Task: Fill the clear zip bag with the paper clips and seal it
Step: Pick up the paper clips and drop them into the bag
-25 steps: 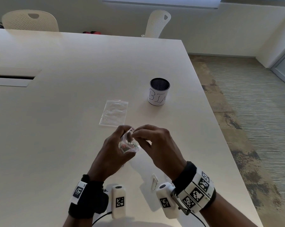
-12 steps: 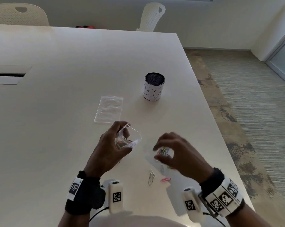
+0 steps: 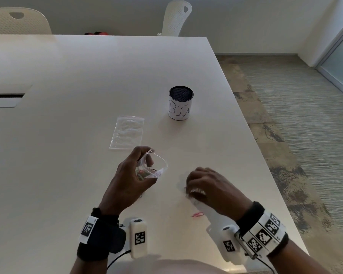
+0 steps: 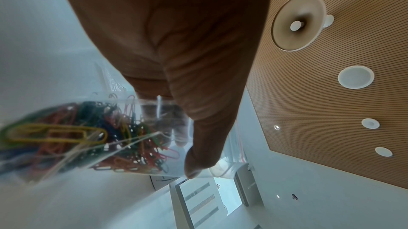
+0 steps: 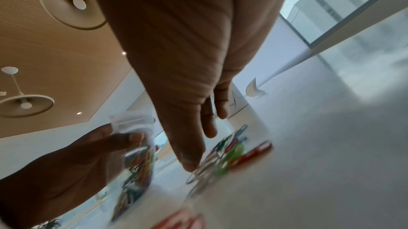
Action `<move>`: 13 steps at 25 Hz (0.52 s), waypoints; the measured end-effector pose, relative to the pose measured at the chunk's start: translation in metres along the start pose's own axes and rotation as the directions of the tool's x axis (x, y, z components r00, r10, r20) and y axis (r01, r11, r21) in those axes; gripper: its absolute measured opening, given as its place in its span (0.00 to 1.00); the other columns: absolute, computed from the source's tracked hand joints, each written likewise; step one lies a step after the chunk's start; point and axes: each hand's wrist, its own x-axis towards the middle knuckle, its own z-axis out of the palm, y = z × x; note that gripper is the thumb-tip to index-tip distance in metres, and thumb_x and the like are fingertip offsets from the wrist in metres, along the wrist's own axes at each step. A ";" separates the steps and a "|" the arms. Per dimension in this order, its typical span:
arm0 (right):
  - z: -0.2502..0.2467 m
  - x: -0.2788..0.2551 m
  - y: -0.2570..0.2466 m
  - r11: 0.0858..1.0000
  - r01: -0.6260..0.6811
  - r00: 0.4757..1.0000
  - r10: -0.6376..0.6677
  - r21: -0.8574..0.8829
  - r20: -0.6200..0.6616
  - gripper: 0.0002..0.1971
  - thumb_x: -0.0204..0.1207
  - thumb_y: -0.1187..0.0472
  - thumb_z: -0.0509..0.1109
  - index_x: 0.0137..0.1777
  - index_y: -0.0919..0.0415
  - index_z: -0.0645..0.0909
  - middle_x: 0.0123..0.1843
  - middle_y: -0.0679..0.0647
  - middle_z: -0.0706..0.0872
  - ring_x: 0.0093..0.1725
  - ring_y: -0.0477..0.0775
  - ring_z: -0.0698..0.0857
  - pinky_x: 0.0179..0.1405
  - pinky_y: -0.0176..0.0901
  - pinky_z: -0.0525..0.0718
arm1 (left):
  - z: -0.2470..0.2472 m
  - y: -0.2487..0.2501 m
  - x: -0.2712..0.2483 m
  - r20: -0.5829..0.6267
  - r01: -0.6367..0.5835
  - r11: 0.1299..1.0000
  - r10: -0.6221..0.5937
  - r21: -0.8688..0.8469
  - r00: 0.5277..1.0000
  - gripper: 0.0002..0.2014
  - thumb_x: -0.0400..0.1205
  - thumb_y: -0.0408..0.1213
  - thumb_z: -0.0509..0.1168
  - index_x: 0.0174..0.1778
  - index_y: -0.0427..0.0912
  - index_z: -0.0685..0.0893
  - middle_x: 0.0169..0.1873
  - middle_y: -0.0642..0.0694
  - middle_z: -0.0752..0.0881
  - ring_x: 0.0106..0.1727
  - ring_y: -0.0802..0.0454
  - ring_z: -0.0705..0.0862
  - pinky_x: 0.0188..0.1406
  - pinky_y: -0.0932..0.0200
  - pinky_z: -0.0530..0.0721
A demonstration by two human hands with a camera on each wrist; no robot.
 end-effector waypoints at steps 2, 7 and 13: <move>-0.009 -0.002 0.009 0.991 -0.131 0.989 0.133 0.036 -0.066 0.15 0.76 0.51 0.81 0.62 0.50 0.88 0.64 0.45 0.87 0.62 0.45 0.83 0.62 0.46 0.87 | -0.001 0.001 0.000 0.000 0.007 1.000 -0.007 -0.011 1.000 0.28 0.80 0.29 0.81 0.70 0.57 0.80 0.51 0.50 0.83 0.38 0.32 0.87 0.25 0.34 0.90; -0.016 -0.001 0.008 0.957 -0.278 0.951 0.286 -0.081 0.120 0.39 0.72 0.36 0.79 0.82 0.42 0.73 0.77 0.45 0.76 0.74 0.48 0.76 0.68 0.42 0.82 | 0.000 0.001 -0.001 -0.003 0.003 1.000 -0.003 -0.005 1.000 0.28 0.80 0.29 0.81 0.70 0.56 0.80 0.51 0.49 0.84 0.39 0.34 0.87 0.27 0.34 0.90; 0.003 0.007 -0.007 0.968 -0.249 0.968 0.250 -0.032 0.035 0.08 0.82 0.57 0.76 0.60 0.51 0.89 0.61 0.49 0.85 0.58 0.52 0.86 0.54 0.41 0.85 | 0.000 0.001 0.000 -0.007 0.001 1.000 -0.001 0.007 1.000 0.28 0.80 0.31 0.81 0.70 0.57 0.80 0.51 0.51 0.84 0.39 0.38 0.88 0.29 0.37 0.91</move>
